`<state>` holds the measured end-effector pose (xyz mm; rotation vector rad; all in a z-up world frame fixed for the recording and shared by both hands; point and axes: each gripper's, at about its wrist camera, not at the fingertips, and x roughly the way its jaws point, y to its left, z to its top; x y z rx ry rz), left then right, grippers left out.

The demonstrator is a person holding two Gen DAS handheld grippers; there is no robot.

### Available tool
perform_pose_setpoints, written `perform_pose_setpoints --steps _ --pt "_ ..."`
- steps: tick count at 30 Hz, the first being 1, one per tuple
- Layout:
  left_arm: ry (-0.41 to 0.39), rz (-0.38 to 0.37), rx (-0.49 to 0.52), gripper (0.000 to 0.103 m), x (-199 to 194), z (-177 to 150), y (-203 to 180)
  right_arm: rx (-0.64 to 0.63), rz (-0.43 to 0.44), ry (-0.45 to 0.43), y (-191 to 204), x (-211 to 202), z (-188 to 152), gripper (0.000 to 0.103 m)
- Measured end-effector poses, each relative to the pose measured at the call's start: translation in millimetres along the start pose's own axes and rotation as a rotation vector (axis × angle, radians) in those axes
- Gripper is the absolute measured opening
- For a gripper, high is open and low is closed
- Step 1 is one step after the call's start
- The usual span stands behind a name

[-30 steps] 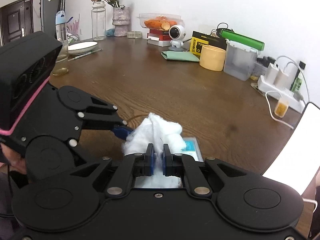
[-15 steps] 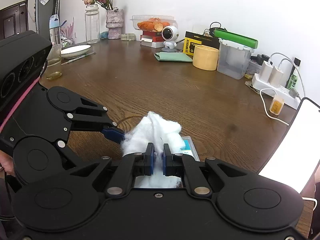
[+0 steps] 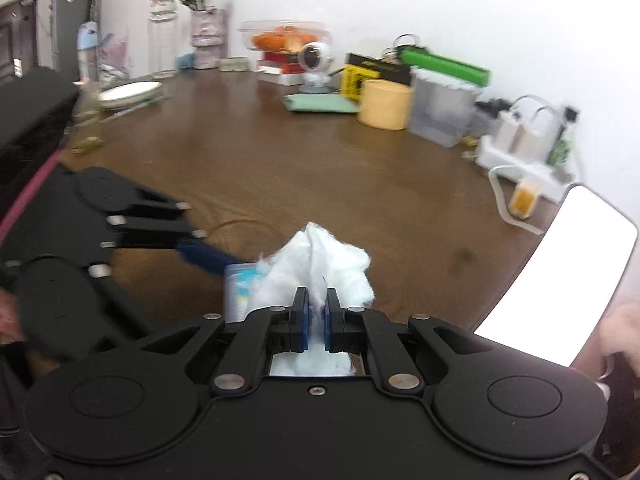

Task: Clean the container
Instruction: 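Wipe the box lid edges with the cotton in the right tool, then press the cotton onto the box lid and rub with the right tool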

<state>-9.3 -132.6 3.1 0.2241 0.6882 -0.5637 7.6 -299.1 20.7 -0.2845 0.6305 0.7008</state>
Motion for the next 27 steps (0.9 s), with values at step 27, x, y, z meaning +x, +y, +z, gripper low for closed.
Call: perform_pose_setpoints --steps 27 --pt "-0.026 -0.009 0.023 0.064 3 0 -2 0.055 -0.057 -0.026 -14 3 -4 0.007"
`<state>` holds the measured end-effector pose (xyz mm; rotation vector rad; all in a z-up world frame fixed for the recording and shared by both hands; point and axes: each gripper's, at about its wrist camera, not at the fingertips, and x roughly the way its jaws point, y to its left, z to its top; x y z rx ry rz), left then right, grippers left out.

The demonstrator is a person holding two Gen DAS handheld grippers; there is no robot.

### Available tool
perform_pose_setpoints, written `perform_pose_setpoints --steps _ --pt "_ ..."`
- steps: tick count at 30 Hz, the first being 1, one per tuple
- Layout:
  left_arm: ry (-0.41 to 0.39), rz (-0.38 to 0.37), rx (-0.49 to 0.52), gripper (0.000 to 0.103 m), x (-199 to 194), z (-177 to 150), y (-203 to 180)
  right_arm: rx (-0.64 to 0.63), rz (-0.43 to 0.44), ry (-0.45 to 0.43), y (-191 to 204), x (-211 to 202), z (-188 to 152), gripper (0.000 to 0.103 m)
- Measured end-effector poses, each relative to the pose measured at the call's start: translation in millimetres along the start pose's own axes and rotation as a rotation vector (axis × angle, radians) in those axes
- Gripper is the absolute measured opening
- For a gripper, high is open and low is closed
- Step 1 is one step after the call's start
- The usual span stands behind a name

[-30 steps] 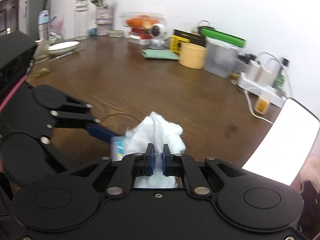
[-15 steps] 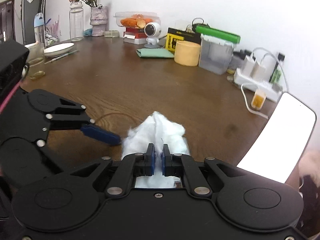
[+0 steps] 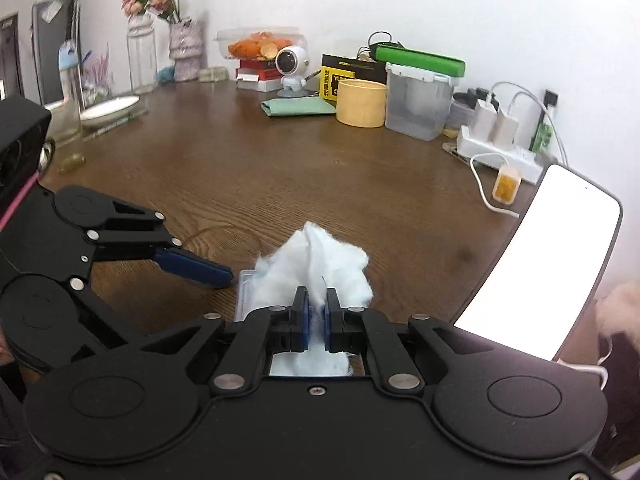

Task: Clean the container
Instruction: 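Press the cotton onto the box lid and rub with the right tool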

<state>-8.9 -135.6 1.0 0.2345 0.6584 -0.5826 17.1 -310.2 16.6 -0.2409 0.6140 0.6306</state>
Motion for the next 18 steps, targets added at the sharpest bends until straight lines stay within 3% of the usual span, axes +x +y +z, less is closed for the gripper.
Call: perform_pose_setpoints --steps 7,10,12,18 --pt "0.002 -0.042 0.050 0.069 12 8 -1 0.033 0.031 -0.012 -4 3 -3 0.007" --pt "-0.003 -0.028 0.048 0.069 17 11 -5 0.045 0.034 -0.014 -6 4 -3 0.007" --pt "-0.004 -0.007 0.035 0.059 14 9 -6 0.041 0.028 -0.017 -5 3 -3 0.006" --pt "0.019 0.063 -0.035 0.058 -6 -2 -15 0.061 -0.012 -0.042 -10 -10 -3 0.005"
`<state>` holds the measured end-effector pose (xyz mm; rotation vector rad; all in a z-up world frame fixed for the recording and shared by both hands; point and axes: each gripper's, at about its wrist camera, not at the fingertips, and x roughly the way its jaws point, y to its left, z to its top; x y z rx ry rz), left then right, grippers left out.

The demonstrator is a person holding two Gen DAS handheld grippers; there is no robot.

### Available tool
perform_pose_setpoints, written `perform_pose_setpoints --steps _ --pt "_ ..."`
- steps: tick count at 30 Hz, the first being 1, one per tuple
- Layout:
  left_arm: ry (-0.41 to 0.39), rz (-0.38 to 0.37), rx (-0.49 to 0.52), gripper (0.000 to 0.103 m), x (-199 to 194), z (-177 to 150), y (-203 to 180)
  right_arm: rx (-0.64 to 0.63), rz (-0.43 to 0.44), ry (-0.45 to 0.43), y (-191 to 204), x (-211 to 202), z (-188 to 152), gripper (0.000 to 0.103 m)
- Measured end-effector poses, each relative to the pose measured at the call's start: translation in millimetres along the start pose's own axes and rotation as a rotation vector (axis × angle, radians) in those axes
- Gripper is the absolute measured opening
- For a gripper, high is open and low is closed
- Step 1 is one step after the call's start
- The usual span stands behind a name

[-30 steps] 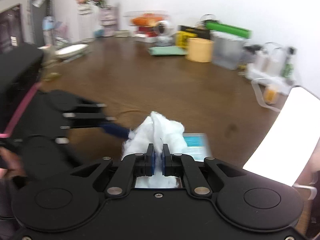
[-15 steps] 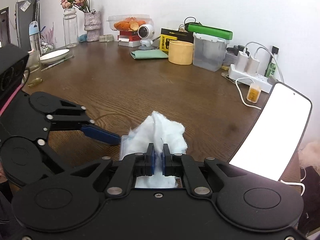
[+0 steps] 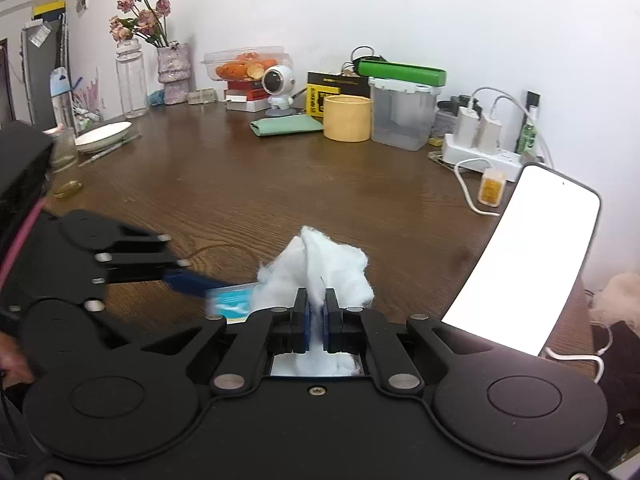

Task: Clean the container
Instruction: 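Press the cotton onto the box lid and rub with the right tool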

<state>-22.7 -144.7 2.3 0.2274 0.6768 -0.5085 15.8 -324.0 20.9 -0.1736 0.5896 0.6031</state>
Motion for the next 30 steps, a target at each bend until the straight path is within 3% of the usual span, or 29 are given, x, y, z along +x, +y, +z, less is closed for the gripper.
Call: perform_pose_setpoints --steps 5,7,14,21,27,30 --pt "0.001 0.029 -0.069 0.067 -4 -3 -1 -0.012 0.034 0.020 9 9 -5 0.005" --pt "0.005 0.039 -0.053 0.068 -3 0 -2 -0.017 0.047 0.019 12 11 -4 0.005" --pt "-0.020 0.061 -0.074 0.063 -4 -2 -2 -0.027 0.062 0.017 12 9 -2 0.006" --pt "-0.027 0.067 -0.082 0.059 -4 -2 -4 -0.078 0.158 0.033 26 13 3 0.006" --pt "-0.032 0.073 -0.090 0.058 -6 -3 -6 -0.091 0.045 0.028 21 14 2 0.006" --pt "-0.034 0.074 -0.093 0.058 -6 -4 -5 -0.089 0.121 0.044 23 8 1 0.006"
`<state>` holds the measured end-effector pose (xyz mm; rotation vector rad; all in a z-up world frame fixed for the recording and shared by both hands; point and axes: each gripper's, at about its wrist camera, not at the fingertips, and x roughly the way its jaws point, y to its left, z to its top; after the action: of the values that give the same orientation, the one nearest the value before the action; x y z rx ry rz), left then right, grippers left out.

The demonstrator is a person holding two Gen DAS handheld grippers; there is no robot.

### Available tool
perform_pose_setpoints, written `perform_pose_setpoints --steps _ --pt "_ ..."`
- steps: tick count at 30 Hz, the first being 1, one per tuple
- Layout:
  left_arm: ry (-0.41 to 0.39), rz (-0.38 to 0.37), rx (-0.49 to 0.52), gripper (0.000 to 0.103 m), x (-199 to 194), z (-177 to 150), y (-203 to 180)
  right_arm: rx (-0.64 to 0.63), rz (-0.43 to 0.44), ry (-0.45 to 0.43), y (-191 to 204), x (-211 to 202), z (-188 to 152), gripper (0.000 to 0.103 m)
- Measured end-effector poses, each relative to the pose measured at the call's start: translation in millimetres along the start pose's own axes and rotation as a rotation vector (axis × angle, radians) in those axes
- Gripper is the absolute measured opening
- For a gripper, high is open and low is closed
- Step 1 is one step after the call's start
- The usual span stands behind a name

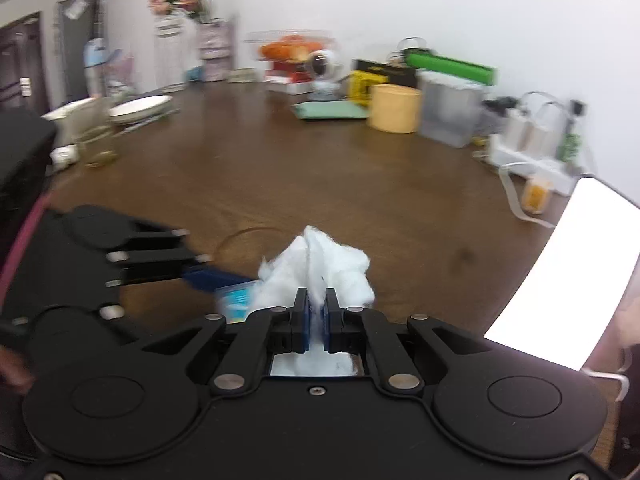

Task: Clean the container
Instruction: 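Press the cotton onto the box lid and rub with the right tool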

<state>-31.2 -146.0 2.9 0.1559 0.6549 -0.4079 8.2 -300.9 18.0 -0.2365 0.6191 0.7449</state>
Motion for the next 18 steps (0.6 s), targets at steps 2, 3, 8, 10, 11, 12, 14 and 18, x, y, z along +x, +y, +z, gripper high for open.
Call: perform_pose_setpoints --steps 2,3,8,10,11,12,14,18 --pt "0.000 -0.001 -0.001 0.058 0 0 0 -0.018 0.035 -0.003 9 1 0 0.006" --pt "-0.001 -0.002 -0.002 0.058 0 0 0 -0.025 0.029 -0.008 11 2 0 0.006" --pt "-0.003 -0.003 -0.002 0.058 -1 -1 1 -0.025 -0.075 -0.006 1 6 2 0.006" --pt "-0.004 -0.005 -0.003 0.058 0 0 1 -0.028 -0.047 0.011 1 3 3 0.006" --pt "-0.004 -0.005 -0.003 0.058 0 0 1 -0.033 -0.021 0.021 3 2 3 0.006" --pt "-0.004 -0.005 -0.004 0.057 0 -1 1 -0.047 0.003 0.021 7 3 4 0.005" --pt "-0.004 -0.005 -0.005 0.057 0 -1 2 -0.075 0.051 0.020 16 4 6 0.005" --pt "-0.005 -0.003 -0.005 0.057 -1 -1 2 -0.098 -0.065 0.018 11 11 10 0.006"
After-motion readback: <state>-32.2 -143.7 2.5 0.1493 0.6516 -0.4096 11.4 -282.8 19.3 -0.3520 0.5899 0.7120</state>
